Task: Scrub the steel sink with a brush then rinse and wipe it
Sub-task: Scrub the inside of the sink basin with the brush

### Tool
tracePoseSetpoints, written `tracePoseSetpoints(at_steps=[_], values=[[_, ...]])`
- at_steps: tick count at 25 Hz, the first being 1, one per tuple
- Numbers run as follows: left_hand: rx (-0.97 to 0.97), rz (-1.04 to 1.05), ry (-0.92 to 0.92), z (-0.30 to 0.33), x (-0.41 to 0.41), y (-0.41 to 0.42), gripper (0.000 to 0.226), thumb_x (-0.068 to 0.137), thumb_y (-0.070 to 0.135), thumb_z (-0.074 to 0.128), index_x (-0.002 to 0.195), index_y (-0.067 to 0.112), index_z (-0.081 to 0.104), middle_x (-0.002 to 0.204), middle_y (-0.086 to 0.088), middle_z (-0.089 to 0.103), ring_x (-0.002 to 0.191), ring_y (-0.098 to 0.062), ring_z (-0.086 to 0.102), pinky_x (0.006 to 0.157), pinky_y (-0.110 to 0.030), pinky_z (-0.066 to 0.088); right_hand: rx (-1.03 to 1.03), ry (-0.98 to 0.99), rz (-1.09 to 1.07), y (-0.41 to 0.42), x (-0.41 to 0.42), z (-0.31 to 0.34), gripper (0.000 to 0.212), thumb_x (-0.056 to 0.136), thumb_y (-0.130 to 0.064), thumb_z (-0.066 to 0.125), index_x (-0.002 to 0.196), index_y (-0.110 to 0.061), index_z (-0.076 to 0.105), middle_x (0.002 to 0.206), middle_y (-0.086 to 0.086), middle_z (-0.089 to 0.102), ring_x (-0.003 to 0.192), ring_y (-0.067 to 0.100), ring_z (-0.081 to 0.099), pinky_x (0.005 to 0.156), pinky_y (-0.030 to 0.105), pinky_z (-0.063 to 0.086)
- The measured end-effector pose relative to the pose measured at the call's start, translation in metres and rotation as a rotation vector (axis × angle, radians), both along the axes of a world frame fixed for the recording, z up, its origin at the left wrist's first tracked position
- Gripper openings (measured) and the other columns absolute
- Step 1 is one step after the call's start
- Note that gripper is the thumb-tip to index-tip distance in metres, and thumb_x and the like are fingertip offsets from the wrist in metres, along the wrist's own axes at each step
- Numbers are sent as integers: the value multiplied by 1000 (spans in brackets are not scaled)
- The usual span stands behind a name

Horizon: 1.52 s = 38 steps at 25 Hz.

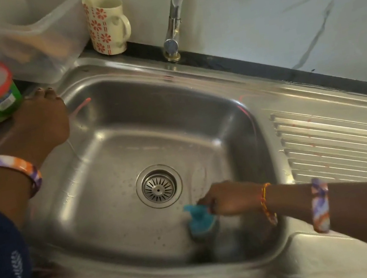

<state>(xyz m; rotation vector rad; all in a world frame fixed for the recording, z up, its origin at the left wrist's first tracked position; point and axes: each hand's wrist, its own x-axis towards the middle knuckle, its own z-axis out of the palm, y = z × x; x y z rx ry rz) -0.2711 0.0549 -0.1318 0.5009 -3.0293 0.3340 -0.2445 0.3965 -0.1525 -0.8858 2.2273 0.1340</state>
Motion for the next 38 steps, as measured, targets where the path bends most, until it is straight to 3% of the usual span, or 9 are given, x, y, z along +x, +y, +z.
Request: tracePoseSetpoints(at_steps=[4, 9, 12, 17, 21, 24, 26, 30, 38], values=[[-27, -20, -18, 0, 2, -4, 44, 84, 3, 51, 126, -10, 49, 134, -26, 43, 129, -37, 36, 103, -46, 35, -79, 430, -306, -20, -84, -2, 37, 94, -26, 43, 126, -10, 55, 126, 15, 58, 116, 34, 56, 94, 37, 46], [-27, -13, -16, 2, 1, 0, 45, 84, 3, 51, 127, -9, 48, 134, -24, 43, 129, -36, 36, 103, -45, 34, 123, 146, -197, 13, -68, -48, 35, 85, -26, 60, 120, -28, 63, 115, 12, 65, 92, 33, 64, 78, 41, 55], [-34, -4, -35, 2, 2, 1, 46, 84, 5, 51, 129, -8, 46, 136, -23, 41, 130, -35, 35, 104, -45, 33, 117, -86, -120, 13, -25, -23, 35, 93, -16, 48, 127, -11, 57, 119, 17, 63, 107, 34, 61, 64, 27, 45], [-53, -9, -60, 1, 1, 0, 49, 86, 8, 51, 133, -4, 43, 140, -20, 38, 134, -32, 32, 107, -44, 32, 11, 268, -212, -19, -88, -2, 37, 92, -14, 44, 125, -4, 57, 125, 18, 58, 116, 33, 57, 97, 35, 45], [-36, -11, -40, 1, 0, -2, 48, 84, 6, 52, 131, -6, 45, 138, -21, 40, 131, -34, 35, 104, -45, 34, 117, 151, -268, 71, -194, -122, 37, 74, -40, 68, 111, -36, 65, 76, -10, 66, 61, 17, 64, 60, 42, 58], [-38, -22, -21, 0, 1, -3, 45, 84, 4, 51, 128, -8, 47, 133, -23, 43, 128, -36, 37, 101, -46, 35, 113, -134, -366, 41, -80, -54, 23, 84, -17, 56, 103, -20, 69, 45, -5, 46, 29, 4, 36, 35, 12, 34], [-44, -15, -28, -1, 0, -2, 46, 85, 5, 50, 129, -7, 46, 133, -23, 43, 128, -35, 37, 101, -45, 35, 28, -274, -244, -6, -28, 4, 30, 89, -10, 47, 112, -9, 66, 49, 0, 45, 26, 3, 33, 31, 12, 27], [-44, -31, -21, -1, 0, -3, 46, 85, 6, 51, 128, -7, 46, 134, -23, 42, 128, -35, 36, 102, -45, 34, -138, 60, -344, -12, -75, 1, 32, 91, -5, 44, 116, 2, 62, 80, 12, 62, 45, 6, 41, 43, 18, 35], [-29, -43, -26, -1, -4, -6, 49, 84, 6, 55, 130, -8, 45, 136, -25, 41, 130, -37, 34, 104, -46, 31, -28, -203, -334, -12, -31, 16, 29, 90, -8, 47, 112, -5, 64, 44, -2, 42, 21, 3, 29, 28, 10, 22]])
